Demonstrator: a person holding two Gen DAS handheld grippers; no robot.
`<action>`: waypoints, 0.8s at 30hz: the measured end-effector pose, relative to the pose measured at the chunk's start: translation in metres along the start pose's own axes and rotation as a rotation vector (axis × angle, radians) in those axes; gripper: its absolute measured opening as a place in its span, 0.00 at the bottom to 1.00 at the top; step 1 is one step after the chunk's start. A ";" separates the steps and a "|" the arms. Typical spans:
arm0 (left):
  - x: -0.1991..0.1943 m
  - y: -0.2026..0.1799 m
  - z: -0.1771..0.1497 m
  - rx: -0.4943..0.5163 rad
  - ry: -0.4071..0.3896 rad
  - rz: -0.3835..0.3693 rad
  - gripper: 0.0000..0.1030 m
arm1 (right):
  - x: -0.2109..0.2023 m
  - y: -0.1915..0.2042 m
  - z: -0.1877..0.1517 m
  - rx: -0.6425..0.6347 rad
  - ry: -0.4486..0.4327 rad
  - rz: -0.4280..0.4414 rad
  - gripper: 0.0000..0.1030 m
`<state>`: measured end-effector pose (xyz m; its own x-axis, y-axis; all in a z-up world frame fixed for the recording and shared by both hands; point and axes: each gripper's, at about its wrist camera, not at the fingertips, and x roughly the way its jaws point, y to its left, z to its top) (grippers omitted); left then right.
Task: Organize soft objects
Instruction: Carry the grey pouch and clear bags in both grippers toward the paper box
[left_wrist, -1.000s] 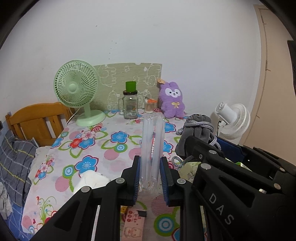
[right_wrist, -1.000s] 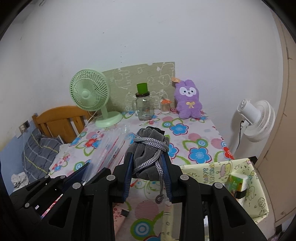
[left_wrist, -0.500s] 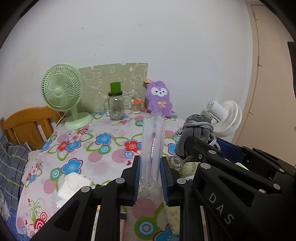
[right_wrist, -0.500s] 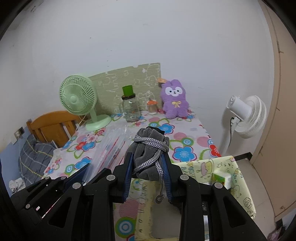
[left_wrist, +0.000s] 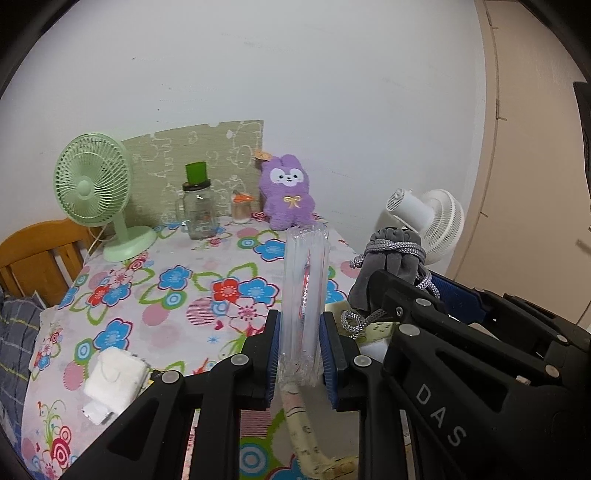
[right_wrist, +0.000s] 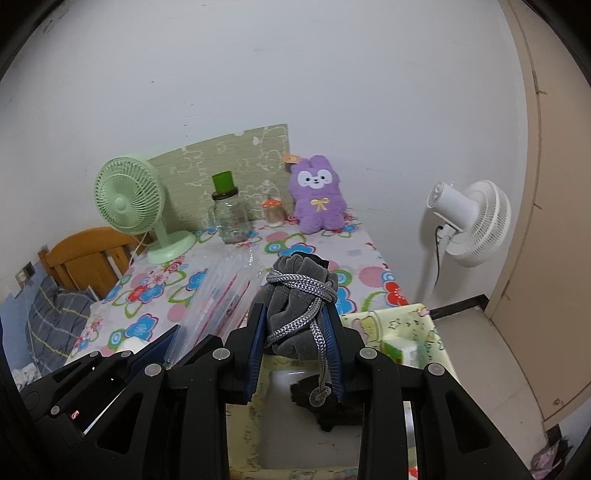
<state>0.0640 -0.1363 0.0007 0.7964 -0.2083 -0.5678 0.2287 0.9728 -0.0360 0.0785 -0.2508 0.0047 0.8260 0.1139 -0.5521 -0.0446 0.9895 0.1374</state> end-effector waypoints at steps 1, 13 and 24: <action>0.001 -0.002 0.000 0.003 0.002 -0.005 0.19 | 0.000 -0.002 0.000 0.002 0.001 -0.002 0.33; 0.017 -0.026 -0.005 0.035 0.041 -0.053 0.19 | 0.004 -0.030 -0.007 0.040 0.019 -0.045 0.33; 0.029 -0.037 -0.014 0.067 0.098 -0.062 0.20 | 0.010 -0.044 -0.021 0.071 0.059 -0.073 0.33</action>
<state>0.0711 -0.1770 -0.0259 0.7216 -0.2539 -0.6441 0.3157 0.9487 -0.0204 0.0770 -0.2916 -0.0244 0.7908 0.0489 -0.6101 0.0560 0.9868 0.1516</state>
